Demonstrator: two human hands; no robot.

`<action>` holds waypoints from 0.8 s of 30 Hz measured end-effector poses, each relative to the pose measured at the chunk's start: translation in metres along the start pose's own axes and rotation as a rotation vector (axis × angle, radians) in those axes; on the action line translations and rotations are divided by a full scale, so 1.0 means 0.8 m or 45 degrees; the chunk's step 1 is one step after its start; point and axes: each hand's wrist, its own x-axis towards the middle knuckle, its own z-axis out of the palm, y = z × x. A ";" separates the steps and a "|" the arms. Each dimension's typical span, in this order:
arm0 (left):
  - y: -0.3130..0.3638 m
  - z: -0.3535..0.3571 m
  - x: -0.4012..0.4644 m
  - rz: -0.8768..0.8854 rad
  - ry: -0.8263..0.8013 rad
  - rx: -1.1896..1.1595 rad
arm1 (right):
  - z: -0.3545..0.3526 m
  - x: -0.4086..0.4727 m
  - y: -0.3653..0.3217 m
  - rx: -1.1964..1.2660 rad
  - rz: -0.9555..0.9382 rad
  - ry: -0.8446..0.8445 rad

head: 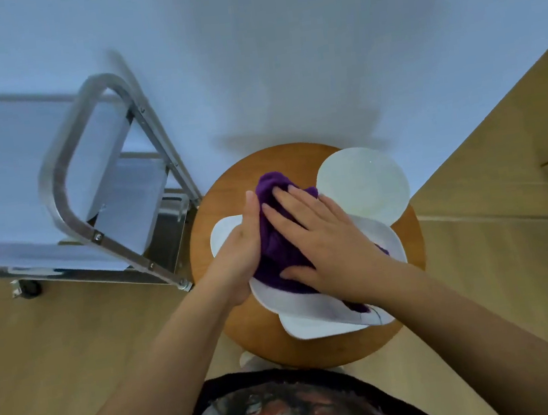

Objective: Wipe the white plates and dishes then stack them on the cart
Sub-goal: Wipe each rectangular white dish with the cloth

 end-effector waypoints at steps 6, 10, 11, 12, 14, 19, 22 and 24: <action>0.025 -0.003 -0.012 0.188 -0.064 0.115 | -0.055 0.031 0.010 0.251 0.145 -0.135; 0.029 -0.004 -0.020 0.268 0.010 0.143 | -0.072 0.039 0.028 0.540 0.249 -0.178; 0.029 -0.005 -0.021 0.268 0.014 0.114 | -0.073 0.039 0.034 0.608 0.272 -0.190; 0.028 -0.006 -0.023 0.257 0.028 0.081 | -0.074 0.037 0.039 0.672 0.291 -0.206; 0.028 -0.008 -0.024 0.207 0.095 0.049 | -0.076 0.031 0.050 0.769 0.326 -0.226; 0.030 -0.015 -0.021 0.152 0.229 0.082 | -0.076 0.006 0.081 0.971 0.425 -0.250; 0.033 -0.016 -0.023 0.156 0.312 0.033 | -0.076 -0.005 0.087 1.042 0.510 -0.098; 0.036 -0.020 -0.022 0.180 0.386 -0.033 | -0.071 -0.012 0.086 1.103 0.616 0.150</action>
